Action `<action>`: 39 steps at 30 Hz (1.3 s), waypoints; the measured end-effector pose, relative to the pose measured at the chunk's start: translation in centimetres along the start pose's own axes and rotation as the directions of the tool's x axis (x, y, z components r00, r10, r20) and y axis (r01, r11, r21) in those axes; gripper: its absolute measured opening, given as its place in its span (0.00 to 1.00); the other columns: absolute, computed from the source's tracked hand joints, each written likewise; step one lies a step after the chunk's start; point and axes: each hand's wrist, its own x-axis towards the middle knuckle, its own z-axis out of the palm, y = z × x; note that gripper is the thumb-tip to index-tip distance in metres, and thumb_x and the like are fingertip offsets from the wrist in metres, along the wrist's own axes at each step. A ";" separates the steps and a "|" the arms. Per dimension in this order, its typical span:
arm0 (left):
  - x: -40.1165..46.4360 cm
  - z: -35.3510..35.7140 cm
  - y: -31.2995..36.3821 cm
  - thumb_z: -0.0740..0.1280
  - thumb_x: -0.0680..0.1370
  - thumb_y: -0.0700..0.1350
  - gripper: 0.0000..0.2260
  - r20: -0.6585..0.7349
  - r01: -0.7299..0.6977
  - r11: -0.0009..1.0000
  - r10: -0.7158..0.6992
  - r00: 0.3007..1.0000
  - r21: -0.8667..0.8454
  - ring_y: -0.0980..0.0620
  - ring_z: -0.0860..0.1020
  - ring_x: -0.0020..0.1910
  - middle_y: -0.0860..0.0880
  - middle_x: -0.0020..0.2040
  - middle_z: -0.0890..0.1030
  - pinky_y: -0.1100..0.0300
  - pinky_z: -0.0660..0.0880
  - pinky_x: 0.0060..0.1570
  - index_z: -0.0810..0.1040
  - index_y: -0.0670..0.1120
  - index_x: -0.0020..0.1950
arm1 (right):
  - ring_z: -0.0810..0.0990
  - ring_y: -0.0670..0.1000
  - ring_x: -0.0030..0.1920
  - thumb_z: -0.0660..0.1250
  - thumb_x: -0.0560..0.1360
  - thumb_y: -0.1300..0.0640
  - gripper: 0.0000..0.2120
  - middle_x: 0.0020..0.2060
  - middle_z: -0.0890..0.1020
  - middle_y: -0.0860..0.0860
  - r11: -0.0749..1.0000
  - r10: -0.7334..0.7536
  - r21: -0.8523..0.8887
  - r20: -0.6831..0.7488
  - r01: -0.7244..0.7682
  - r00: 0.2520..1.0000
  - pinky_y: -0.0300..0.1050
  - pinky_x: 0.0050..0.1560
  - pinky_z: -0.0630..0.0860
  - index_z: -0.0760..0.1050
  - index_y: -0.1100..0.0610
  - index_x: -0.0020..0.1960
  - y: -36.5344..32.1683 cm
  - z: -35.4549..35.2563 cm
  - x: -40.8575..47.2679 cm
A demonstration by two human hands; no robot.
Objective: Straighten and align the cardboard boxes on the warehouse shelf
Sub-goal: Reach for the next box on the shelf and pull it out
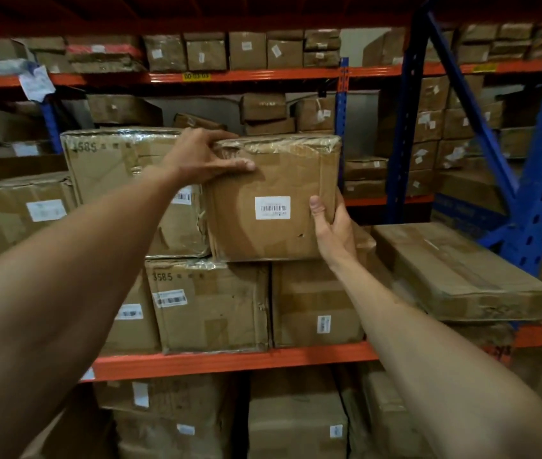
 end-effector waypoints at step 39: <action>0.1 13.5 13.3 0.67 0.82 0.50 0.29 -0.089 -0.546 0.833 0.552 0.829 0.086 0.38 0.66 0.77 0.36 0.78 0.68 0.51 0.55 0.78 0.66 0.37 0.79 | 0.61 0.56 0.83 0.50 0.84 0.30 0.34 0.83 0.64 0.49 0.765 0.260 -0.598 -0.052 -0.239 0.964 0.53 0.79 0.59 0.62 0.47 0.84 -1.7 -17.7 1.7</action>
